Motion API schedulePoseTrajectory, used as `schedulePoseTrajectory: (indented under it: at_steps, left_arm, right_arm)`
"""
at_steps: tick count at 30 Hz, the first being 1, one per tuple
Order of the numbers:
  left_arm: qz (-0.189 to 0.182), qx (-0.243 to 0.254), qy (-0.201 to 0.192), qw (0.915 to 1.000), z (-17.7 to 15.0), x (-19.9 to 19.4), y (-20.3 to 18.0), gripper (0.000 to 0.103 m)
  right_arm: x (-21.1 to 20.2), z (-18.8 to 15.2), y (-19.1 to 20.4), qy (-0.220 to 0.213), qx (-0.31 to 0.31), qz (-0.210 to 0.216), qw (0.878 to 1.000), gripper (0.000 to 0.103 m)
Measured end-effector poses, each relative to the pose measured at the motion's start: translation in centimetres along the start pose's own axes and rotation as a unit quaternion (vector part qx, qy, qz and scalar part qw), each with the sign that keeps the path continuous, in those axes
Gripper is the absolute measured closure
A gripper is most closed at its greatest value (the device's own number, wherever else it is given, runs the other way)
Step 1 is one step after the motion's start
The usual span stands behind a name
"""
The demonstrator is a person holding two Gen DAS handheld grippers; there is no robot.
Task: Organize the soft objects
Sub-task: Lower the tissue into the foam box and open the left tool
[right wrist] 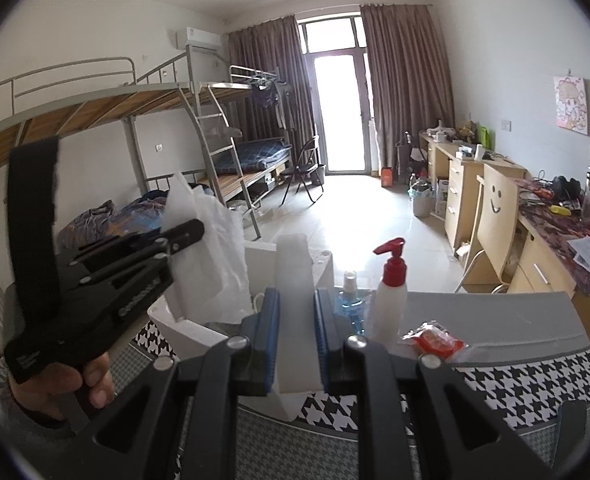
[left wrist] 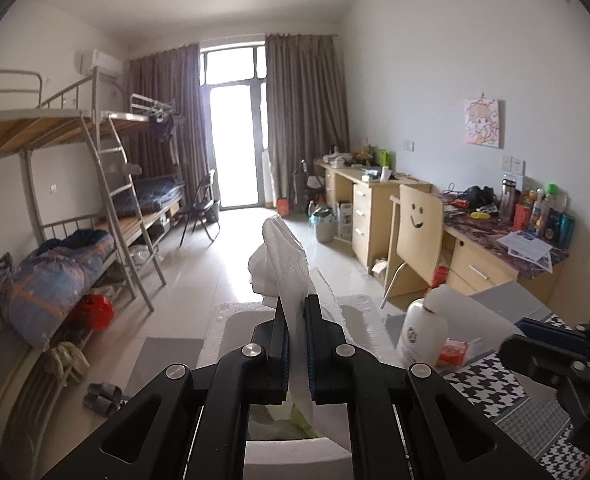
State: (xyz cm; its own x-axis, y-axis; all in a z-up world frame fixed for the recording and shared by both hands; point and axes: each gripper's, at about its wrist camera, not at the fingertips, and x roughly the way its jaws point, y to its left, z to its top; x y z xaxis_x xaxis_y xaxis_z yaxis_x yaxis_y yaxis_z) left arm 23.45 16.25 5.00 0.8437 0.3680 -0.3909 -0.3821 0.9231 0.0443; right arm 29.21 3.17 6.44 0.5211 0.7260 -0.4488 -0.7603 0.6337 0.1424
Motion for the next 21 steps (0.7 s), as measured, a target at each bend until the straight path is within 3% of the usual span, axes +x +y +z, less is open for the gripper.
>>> schedulePoseTrajectory:
  at_steps: [9,12,13,14,15,16,17,21]
  left_arm:
    - [-0.001,-0.009,0.041,0.9991,-1.0,3.0,1.0,0.096]
    - [-0.003,-0.007,0.060,0.9982,-1.3,4.0,1.4,0.090]
    - [-0.002,-0.006,0.064,0.9979,-1.4,4.1,1.5,0.080]
    - [-0.003,-0.008,0.065,0.9978,-1.4,4.1,1.7,0.059]
    - [-0.003,-0.010,0.063,0.9980,-1.4,4.0,1.9,0.048]
    - [0.002,-0.015,0.057,0.9983,-1.4,3.7,2.2,0.030]
    - [0.008,-0.017,0.050,0.9985,-1.3,3.4,2.3,0.020]
    - [0.017,-0.021,0.042,0.9988,-1.0,2.7,2.7,0.017]
  right_arm:
    - [1.3,0.0,0.4,0.012,-0.005,0.000,1.000,0.083]
    - [1.6,0.0,0.4,0.015,-0.005,0.000,1.000,0.083]
    - [1.7,0.1,0.5,0.016,-0.005,0.000,1.000,0.083]
    - [1.9,0.3,0.5,0.017,-0.006,0.000,1.000,0.083]
    - [1.9,0.3,0.6,0.017,-0.007,-0.001,1.000,0.083]
    - [2.0,0.3,0.7,0.018,-0.008,-0.001,1.000,0.083]
    - [2.0,0.3,0.8,0.018,-0.008,-0.001,1.000,0.083]
    - [2.2,0.4,0.9,0.018,-0.009,0.000,1.000,0.083]
